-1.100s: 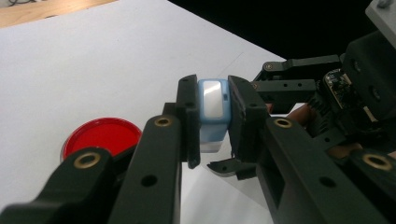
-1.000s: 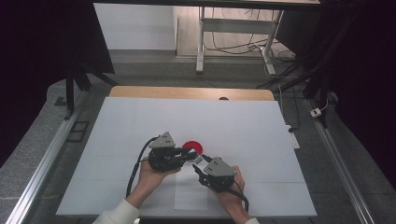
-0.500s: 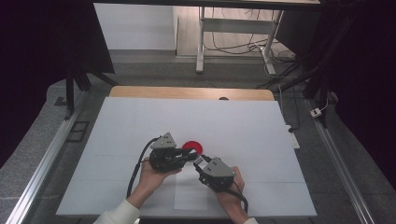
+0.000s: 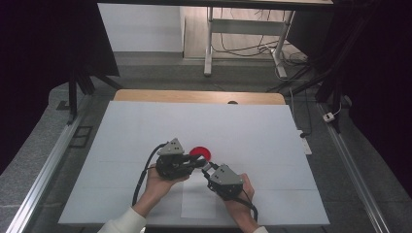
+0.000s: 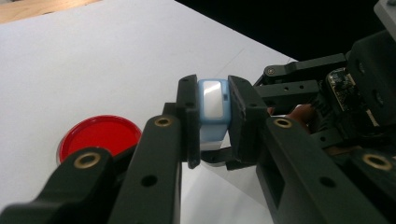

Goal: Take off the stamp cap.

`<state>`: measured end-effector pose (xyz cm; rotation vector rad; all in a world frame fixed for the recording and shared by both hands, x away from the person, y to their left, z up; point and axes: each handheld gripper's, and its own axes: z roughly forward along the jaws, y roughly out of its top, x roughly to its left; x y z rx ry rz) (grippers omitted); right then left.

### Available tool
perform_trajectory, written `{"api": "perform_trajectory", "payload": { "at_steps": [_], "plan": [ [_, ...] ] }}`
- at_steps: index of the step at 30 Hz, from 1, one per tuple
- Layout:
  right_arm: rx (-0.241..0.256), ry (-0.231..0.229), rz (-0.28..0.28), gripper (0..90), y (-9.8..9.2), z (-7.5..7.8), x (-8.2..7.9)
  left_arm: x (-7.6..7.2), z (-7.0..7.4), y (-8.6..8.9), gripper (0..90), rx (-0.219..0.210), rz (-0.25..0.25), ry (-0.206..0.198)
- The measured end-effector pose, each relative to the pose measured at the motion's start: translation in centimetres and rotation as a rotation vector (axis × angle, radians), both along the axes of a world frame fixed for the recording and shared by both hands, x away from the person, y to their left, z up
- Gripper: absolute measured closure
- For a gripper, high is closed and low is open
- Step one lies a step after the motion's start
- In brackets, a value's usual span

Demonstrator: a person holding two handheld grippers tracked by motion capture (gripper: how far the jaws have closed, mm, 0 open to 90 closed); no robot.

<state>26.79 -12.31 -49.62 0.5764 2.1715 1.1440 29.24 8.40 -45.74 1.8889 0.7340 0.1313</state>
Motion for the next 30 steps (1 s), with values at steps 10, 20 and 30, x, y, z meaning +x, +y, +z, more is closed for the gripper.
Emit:
{"api": "perform_trajectory", "payload": {
  "at_steps": [10, 20, 30],
  "plan": [
    [-0.011, -0.02, -0.008, 65.4, -0.08, -0.05, -0.23, -0.04, -0.02, 0.01, 75.5, -0.007, 0.002, 0.001],
    [-0.043, -0.038, 0.007, 65.5, -0.18, -0.01, -0.27, -0.08, -0.06, 0.0, 75.5, -0.01, 0.002, 0.006],
    [-0.023, -0.034, 0.005, 65.5, -0.3, -0.04, -0.26, -0.09, -0.12, 0.06, 75.5, -0.023, 0.005, 0.008]
  ]
}}
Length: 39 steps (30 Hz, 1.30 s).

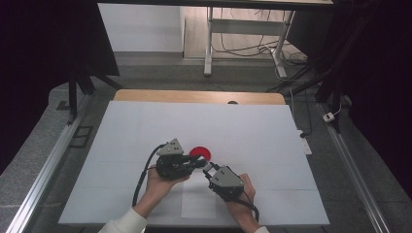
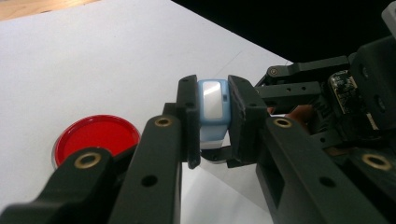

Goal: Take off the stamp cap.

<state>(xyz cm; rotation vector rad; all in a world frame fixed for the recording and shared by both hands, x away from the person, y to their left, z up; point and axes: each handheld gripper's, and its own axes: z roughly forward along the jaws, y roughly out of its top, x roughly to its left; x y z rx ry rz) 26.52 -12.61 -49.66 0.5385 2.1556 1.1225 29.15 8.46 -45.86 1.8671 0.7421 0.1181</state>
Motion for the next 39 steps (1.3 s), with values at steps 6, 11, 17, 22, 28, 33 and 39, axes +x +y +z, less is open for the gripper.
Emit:
{"api": "perform_trajectory", "payload": {
  "at_steps": [6, 11, 17, 22, 28, 33, 39],
  "plan": [
    [0.016, 0.001, -0.006, 65.5, -0.1, 0.1, 0.0, 0.0, 0.0, 0.0, 75.6, -0.008, 0.003, 0.0],
    [-0.059, -0.01, 0.003, 65.6, 0.0, -0.1, 0.1, -0.1, 0.3, 0.5, 75.7, -0.007, 0.036, -0.024],
    [-0.03, 0.01, -0.006, 65.5, -0.7, -0.1, 0.5, 0.2, 0.5, 1.7, 75.7, -0.057, 0.041, 0.004],
    [-0.006, 0.018, -0.009, 65.5, -1.1, -0.1, 0.6, 0.2, 0.4, 1.4, 75.7, -0.049, 0.033, 0.003],
    [0.008, 0.032, -0.015, 65.5, -1.5, -0.1, 0.8, 0.1, 0.5, 1.5, 75.7, -0.044, 0.038, -0.003],
    [0.018, 0.04, -0.01, 65.4, -2.1, -0.1, 0.9, 0.1, 0.5, 1.5, 75.6, -0.035, 0.04, -0.011],
    [0.029, 0.06, -0.011, 65.4, -3.4, -0.3, 0.9, 0.0, 0.5, 1.6, 75.6, -0.033, 0.041, -0.014]
  ]
}}
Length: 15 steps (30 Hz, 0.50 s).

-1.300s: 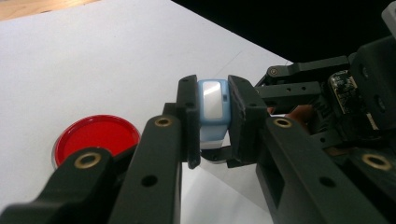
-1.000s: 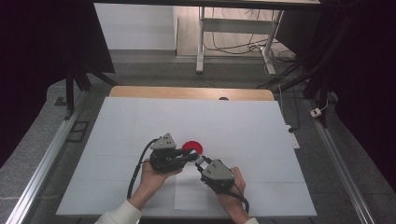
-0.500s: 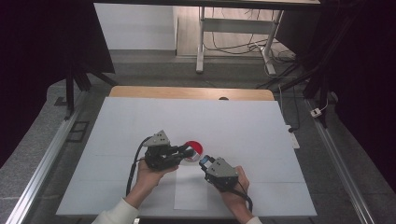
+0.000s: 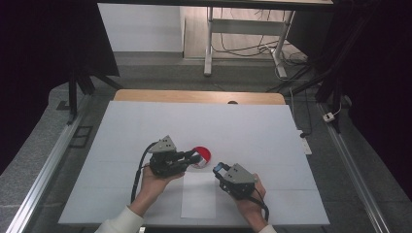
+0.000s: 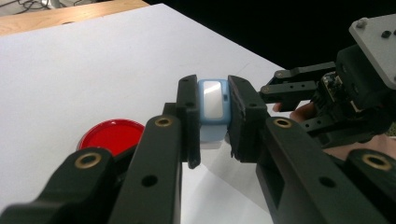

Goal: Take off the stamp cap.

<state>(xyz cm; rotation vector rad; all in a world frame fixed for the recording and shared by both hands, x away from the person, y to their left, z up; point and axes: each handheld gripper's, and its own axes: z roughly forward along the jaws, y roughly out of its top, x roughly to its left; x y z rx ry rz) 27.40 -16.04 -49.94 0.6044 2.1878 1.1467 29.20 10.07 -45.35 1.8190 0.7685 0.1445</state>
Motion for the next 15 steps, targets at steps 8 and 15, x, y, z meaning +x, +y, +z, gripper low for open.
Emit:
{"api": "perform_trajectory", "payload": {
  "at_steps": [8, 15],
  "plan": [
    [0.008, 0.024, -0.021, 65.3, -3.1, -0.1, -0.4, -0.1, 0.1, 0.2, 75.6, 0.002, 0.003, -0.007],
    [0.046, 0.06, -0.049, 65.3, -5.4, -0.1, -0.7, 0.0, 0.2, 0.3, 75.5, -0.001, 0.003, -0.011]
  ]
}}
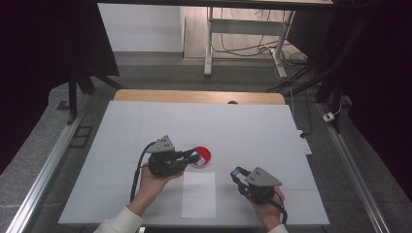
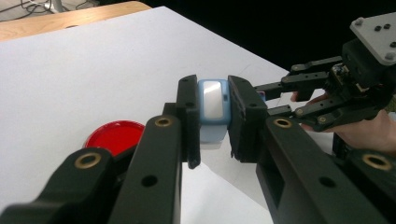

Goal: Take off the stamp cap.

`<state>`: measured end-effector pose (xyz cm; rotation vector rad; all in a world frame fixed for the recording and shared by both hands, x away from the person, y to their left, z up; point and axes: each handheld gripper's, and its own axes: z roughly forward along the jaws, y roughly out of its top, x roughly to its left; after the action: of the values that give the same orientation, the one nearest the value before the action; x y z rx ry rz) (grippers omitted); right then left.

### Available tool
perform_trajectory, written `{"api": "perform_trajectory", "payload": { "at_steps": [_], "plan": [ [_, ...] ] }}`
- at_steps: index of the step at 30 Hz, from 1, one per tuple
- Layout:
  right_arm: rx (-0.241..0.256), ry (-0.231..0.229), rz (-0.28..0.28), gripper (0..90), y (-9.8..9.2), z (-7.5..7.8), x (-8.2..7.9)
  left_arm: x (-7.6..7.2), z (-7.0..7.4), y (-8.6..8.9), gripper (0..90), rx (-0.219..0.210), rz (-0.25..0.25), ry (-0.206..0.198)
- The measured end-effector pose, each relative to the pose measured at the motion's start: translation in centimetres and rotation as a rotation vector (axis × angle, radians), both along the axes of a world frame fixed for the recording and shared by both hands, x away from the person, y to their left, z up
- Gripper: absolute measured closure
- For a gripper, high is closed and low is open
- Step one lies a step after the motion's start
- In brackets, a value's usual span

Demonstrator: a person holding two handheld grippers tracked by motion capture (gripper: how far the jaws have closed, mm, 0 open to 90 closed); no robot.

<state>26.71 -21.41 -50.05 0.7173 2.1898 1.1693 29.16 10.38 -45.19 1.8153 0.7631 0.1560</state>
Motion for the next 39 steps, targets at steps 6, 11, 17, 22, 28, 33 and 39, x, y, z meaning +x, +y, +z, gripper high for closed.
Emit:
{"api": "perform_trajectory", "payload": {
  "at_steps": [6, 11, 17, 22, 28, 33, 39],
  "plan": [
    [0.009, 0.0, -0.023, 65.3, -2.0, 0.1, -0.5, 0.0, 0.1, 0.1, 75.5, 0.0, 0.002, -0.002],
    [0.016, 0.004, -0.062, 65.2, -4.1, 0.1, -0.8, 0.0, 0.2, 0.2, 75.6, 0.004, 0.005, -0.008],
    [0.011, -0.006, -0.101, 65.2, -6.4, 0.2, -1.2, 0.0, 0.2, 0.2, 75.5, 0.011, 0.011, -0.013],
    [0.02, -0.014, -0.119, 65.2, -7.8, 0.3, -1.2, -0.1, 0.2, 0.0, 75.5, 0.019, 0.009, -0.02],
    [0.033, -0.014, -0.126, 65.1, -8.3, 0.4, -1.1, -0.2, 0.3, 0.0, 75.5, 0.029, 0.009, -0.025],
    [0.016, -0.008, -0.115, 65.1, -8.1, 0.2, -0.9, -0.1, 0.3, 0.0, 75.5, 0.036, 0.011, -0.027],
    [0.013, -0.007, -0.119, 65.1, -8.2, 0.2, -0.9, 0.0, 0.4, 0.0, 75.5, 0.042, 0.008, -0.03]
  ]
}}
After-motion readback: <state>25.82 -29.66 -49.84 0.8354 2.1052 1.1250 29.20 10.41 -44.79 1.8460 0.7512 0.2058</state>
